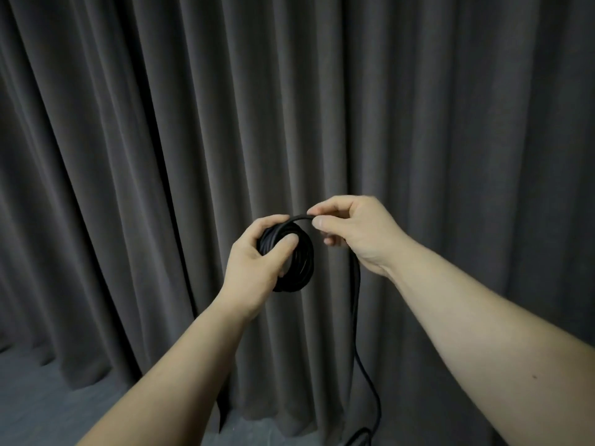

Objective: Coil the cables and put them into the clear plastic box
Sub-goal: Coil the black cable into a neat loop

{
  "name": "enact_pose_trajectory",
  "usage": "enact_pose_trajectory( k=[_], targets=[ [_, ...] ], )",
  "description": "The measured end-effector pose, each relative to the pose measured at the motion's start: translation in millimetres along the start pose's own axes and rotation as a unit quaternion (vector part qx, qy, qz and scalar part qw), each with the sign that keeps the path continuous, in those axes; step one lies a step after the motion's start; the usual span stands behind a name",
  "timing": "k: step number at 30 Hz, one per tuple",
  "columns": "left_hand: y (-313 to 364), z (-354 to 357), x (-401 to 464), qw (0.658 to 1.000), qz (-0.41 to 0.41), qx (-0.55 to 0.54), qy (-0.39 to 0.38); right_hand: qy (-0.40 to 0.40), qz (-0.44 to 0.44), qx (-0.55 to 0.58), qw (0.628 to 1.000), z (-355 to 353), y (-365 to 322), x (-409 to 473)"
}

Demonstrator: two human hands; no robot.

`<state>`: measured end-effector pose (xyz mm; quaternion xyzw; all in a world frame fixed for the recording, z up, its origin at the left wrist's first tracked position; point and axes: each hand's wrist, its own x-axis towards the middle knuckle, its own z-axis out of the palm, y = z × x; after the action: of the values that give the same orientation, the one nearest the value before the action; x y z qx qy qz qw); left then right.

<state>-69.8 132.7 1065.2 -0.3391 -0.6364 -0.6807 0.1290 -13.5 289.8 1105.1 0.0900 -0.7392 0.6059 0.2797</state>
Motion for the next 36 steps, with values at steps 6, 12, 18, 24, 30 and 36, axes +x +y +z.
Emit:
enact_pose_trajectory(
  k=[6, 12, 18, 24, 30, 36],
  targets=[
    [4, 5, -1, 0.999, -0.007, -0.049, 0.0, 0.061, 0.0, -0.02, 0.998, 7, 15, 0],
    [4, 9, 1, 0.991, -0.019, -0.122, 0.044, 0.044, -0.023, 0.001, 0.999, 9, 24, -3],
    [2, 11, 2, 0.989, -0.032, -0.133, 0.058, 0.098, -0.103, -0.163, 0.976, 14, 33, -5],
    [7, 12, 1, 0.987, -0.039, -0.142, 0.07, 0.104, -0.211, -0.349, 0.907, 20, 40, -18],
    [7, 7, -2, 0.99, -0.016, -0.138, 0.027, 0.134, -0.263, -0.392, 0.871, 24, 39, -21],
    [6, 3, -2, 0.989, -0.009, -0.147, 0.002, 0.103, -0.164, -0.284, 0.939, 21, 39, -19]
  ],
)
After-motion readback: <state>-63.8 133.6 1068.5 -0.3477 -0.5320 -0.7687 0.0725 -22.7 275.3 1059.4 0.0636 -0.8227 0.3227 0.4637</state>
